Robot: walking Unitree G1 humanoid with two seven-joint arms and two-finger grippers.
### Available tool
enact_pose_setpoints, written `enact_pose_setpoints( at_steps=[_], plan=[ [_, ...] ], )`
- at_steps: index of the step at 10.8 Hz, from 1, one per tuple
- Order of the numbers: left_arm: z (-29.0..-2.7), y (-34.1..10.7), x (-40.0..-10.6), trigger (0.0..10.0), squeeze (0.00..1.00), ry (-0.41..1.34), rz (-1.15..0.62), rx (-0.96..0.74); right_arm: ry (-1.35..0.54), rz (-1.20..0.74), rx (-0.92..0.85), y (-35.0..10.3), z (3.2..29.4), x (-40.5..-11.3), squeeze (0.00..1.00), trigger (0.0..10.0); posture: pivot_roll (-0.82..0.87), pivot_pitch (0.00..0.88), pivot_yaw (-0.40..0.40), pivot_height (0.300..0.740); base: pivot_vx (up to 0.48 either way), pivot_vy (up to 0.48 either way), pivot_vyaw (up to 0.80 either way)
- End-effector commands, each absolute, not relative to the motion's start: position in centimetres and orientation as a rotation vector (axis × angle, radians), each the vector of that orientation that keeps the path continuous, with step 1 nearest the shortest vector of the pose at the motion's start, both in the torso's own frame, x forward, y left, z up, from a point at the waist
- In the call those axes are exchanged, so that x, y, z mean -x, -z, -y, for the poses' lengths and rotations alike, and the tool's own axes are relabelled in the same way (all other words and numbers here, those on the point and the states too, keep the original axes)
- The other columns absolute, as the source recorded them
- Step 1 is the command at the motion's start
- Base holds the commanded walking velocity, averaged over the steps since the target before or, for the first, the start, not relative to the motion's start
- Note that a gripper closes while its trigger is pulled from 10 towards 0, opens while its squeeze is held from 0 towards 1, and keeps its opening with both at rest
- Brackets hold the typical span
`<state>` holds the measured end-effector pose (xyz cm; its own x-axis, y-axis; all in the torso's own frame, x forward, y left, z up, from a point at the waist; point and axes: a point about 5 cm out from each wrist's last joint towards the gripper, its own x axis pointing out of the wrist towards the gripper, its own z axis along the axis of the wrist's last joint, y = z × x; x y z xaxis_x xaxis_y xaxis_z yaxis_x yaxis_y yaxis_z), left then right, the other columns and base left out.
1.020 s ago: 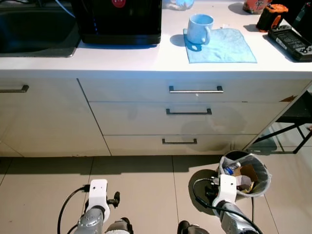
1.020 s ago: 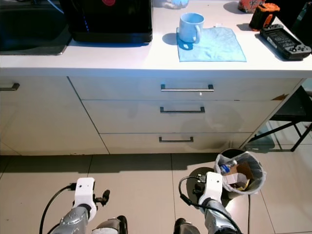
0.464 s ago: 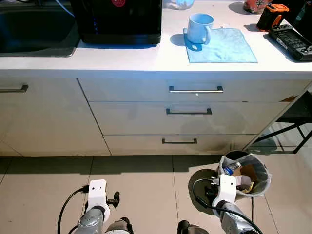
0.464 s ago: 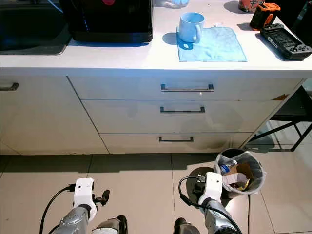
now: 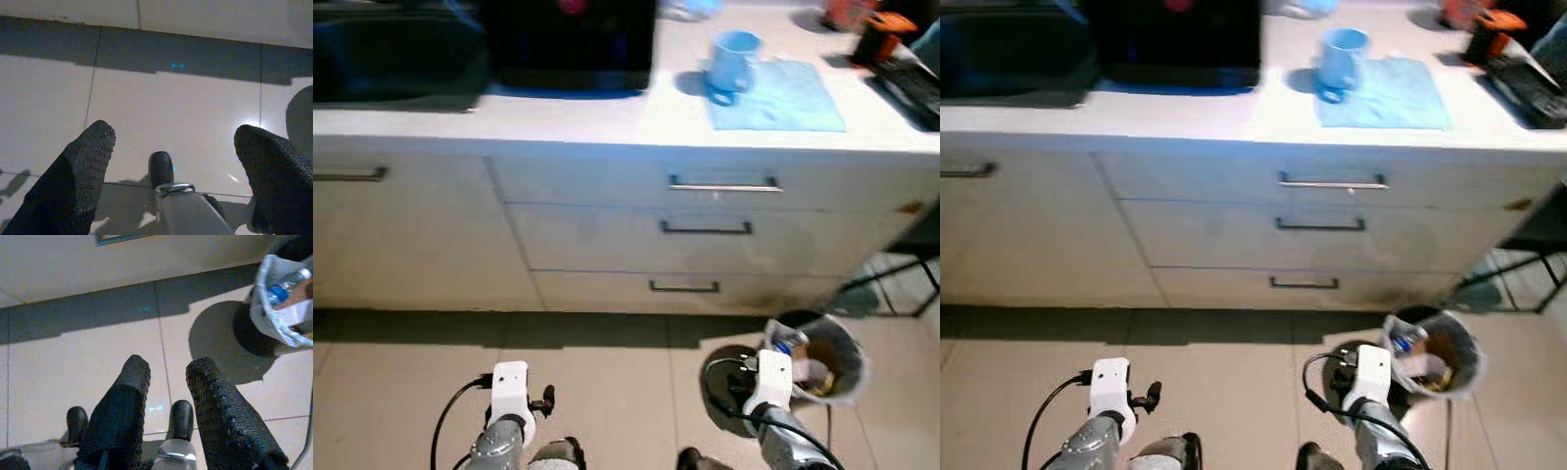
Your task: Kitchen organization
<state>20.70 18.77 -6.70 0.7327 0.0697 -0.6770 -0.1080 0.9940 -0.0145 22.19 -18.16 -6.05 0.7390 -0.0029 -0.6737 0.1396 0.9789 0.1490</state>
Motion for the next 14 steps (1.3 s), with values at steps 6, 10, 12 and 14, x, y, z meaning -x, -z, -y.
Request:
enact_pose_setpoints(
  at_steps=[6, 10, 12, 14],
  plan=[
    [-18.98, 7.08, -20.04, 10.0, 0.00, -0.112, -0.768, 0.059, 0.071, -0.758, -0.205, 6.30, 18.08, -21.87, 0.00, 10.0, 0.11, 0.158, -0.009, 0.740, 0.000, 0.321, 0.00],
    [-18.89, 7.12, -19.98, 10.0, 0.00, -0.113, -0.769, 0.059, 0.069, -0.758, -0.204, 6.31, 18.11, -21.84, 0.00, 10.0, 0.11, 0.160, -0.011, 0.740, 0.000, 0.461, 0.00],
    [-18.87, 7.12, -20.00, 10.0, 0.00, -0.114, -0.768, 0.060, 0.067, -0.758, -0.204, 6.31, 18.10, -21.85, 0.00, 10.0, 0.11, 0.161, -0.011, 0.740, 0.000, 0.459, 0.00],
    [-18.84, 7.10, -20.03, 10.0, 0.00, -0.114, -0.768, 0.060, 0.067, -0.758, -0.205, 6.31, 18.12, -21.84, 0.00, 10.0, 0.10, 0.161, -0.012, 0.740, 0.000, 0.471, 0.00]
  ],
)
